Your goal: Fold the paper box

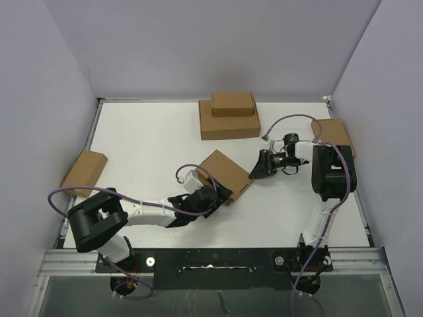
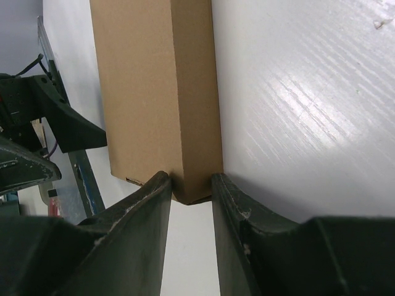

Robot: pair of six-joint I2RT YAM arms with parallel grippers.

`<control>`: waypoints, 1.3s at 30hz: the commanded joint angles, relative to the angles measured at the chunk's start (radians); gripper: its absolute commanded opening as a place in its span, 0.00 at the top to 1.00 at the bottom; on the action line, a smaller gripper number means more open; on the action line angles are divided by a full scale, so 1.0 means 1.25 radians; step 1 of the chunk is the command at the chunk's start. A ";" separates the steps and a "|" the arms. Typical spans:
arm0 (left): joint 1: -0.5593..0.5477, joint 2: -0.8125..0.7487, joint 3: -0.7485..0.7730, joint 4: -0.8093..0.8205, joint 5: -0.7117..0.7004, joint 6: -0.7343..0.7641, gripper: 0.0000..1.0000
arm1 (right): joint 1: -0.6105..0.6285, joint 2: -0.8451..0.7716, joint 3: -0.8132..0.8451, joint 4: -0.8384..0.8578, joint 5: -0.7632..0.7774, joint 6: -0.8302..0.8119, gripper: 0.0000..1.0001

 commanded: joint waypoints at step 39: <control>-0.009 0.159 0.123 0.006 -0.001 -0.070 0.81 | 0.009 0.004 0.008 0.013 0.055 -0.024 0.69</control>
